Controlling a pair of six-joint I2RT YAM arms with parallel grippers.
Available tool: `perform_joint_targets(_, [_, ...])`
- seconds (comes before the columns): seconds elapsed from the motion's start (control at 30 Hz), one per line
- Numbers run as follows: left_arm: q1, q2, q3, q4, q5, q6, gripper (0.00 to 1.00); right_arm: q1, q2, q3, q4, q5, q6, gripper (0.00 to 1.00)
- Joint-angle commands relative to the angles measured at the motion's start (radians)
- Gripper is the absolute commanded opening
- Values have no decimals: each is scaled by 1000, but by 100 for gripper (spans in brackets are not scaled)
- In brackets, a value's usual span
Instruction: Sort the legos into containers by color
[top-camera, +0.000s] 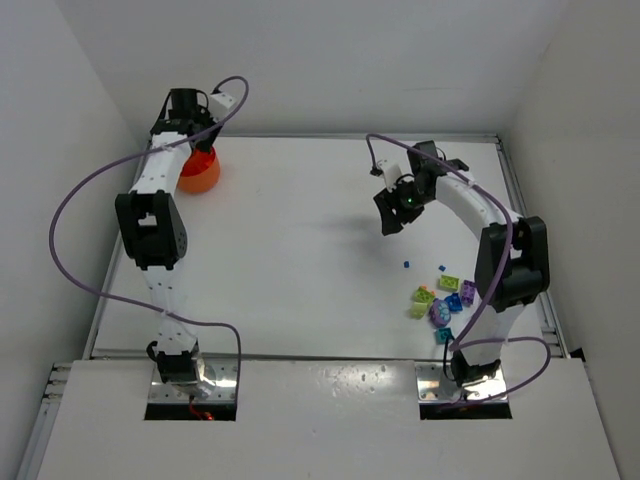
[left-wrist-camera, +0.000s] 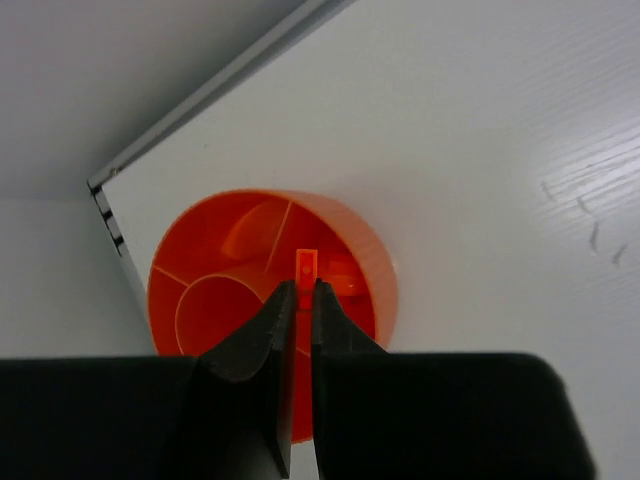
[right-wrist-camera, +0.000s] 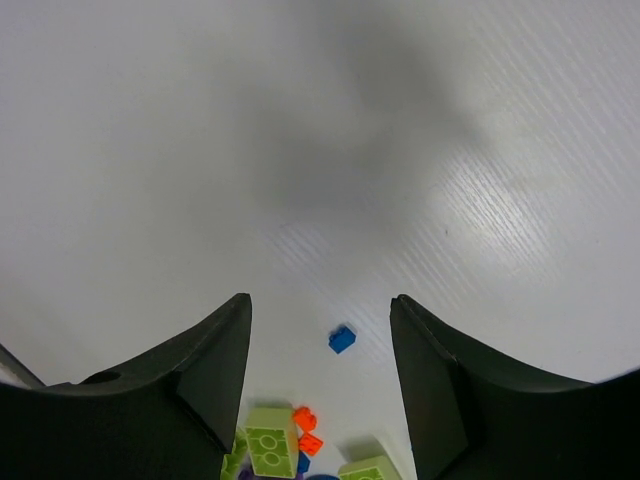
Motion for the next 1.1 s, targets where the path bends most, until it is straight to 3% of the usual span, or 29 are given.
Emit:
perform_joint_targets(0.0, [-1,41,92,-76,-104,-33,0,-11,-70,-10,27,20,-21,58])
perform_joint_targets(0.37, [8,82,86,-76,-105,-33,0,-11,-59,-8,9,20,-30,58])
perform_joint_targets(0.73, [18,82,86,-85,-106,-52,38,-20,-50,-17,18,50,-21,63])
perform_joint_targets(0.9, [27,44,86,-74,-68,-64,39,-60,-90,-39,-9,15,-53,62])
perform_joint_targets(1.07, [10,-79,14,-19,64,-75,40,-123,-222,-163,-86,-23,-161,58])
